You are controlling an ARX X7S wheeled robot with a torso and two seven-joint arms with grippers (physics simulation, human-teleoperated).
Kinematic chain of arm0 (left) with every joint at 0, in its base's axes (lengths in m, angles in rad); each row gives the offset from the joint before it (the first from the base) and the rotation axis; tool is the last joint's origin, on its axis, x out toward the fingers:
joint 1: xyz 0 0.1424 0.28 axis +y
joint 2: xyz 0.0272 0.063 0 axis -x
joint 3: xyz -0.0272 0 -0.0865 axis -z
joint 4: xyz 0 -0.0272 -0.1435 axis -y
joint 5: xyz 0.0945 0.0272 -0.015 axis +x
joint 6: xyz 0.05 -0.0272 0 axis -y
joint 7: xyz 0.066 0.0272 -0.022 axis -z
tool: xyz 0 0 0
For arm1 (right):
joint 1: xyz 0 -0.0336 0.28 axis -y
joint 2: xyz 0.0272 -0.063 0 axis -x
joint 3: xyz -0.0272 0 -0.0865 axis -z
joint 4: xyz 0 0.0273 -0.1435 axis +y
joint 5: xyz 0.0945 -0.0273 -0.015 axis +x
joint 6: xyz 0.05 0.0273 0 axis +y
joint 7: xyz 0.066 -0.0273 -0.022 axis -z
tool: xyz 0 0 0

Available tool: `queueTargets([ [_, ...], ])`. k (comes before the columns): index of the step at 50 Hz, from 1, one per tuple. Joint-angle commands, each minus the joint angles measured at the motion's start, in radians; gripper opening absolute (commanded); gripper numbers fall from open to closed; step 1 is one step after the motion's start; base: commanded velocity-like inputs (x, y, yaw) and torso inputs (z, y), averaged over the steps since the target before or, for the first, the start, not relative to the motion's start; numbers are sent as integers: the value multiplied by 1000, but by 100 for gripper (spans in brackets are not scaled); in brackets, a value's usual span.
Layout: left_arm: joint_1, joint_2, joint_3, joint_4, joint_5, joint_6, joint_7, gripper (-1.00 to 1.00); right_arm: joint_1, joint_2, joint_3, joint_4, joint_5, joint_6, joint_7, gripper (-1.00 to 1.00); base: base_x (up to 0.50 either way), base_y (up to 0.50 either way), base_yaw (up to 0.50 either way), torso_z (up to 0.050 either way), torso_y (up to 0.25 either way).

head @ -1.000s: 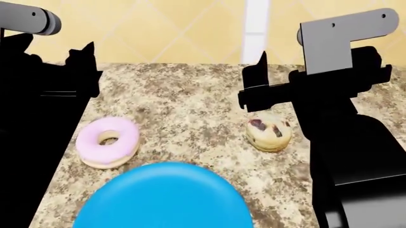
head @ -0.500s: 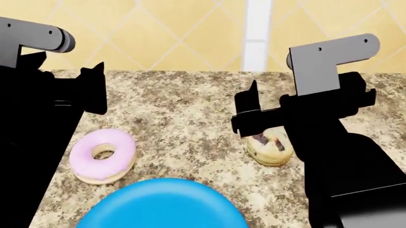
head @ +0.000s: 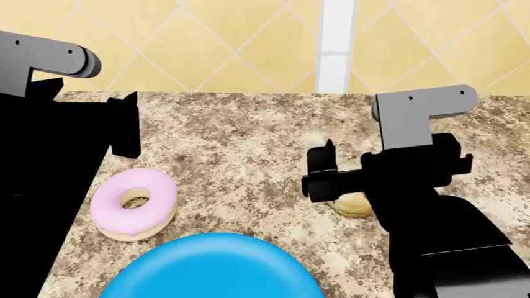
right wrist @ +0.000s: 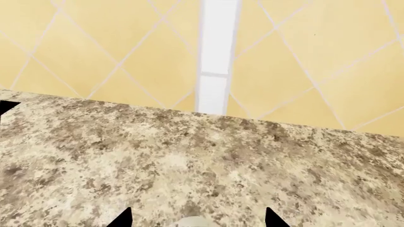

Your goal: Place the pastries on the plates.

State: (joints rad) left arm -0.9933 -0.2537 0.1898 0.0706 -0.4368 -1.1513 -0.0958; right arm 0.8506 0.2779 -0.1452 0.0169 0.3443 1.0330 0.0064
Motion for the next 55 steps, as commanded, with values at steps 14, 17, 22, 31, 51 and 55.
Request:
queueTargets([
  [14, 16, -15, 3, 9, -8, 5, -4, 100, -17, -7, -46, 124, -2, -42, -38, 100, 0, 0, 0, 0, 0],
  [17, 19, -16, 3, 12, -10, 3, -4, 100, -23, -5, -47, 120, -1, -41, -36, 100, 0, 0, 0, 0, 0],
  [22, 19, -17, 4, 10, -12, 5, -4, 100, -11, -8, -47, 175, -8, -71, -41, 100, 0, 0, 0, 0, 0],
  [31, 17, -16, 11, 3, -11, 9, -7, 100, -4, -16, -49, 229, -15, -105, -40, 100, 0, 0, 0, 0, 0],
  [51, 25, -19, 22, -6, -14, 20, -9, 100, 7, -16, -72, 295, -38, -170, -40, -100, 0, 0, 0, 0, 0],
  [55, 31, -25, 17, 12, -21, 9, -12, 100, 8, -15, -74, 267, -39, -165, -30, -100, 0, 0, 0, 0, 0],
])
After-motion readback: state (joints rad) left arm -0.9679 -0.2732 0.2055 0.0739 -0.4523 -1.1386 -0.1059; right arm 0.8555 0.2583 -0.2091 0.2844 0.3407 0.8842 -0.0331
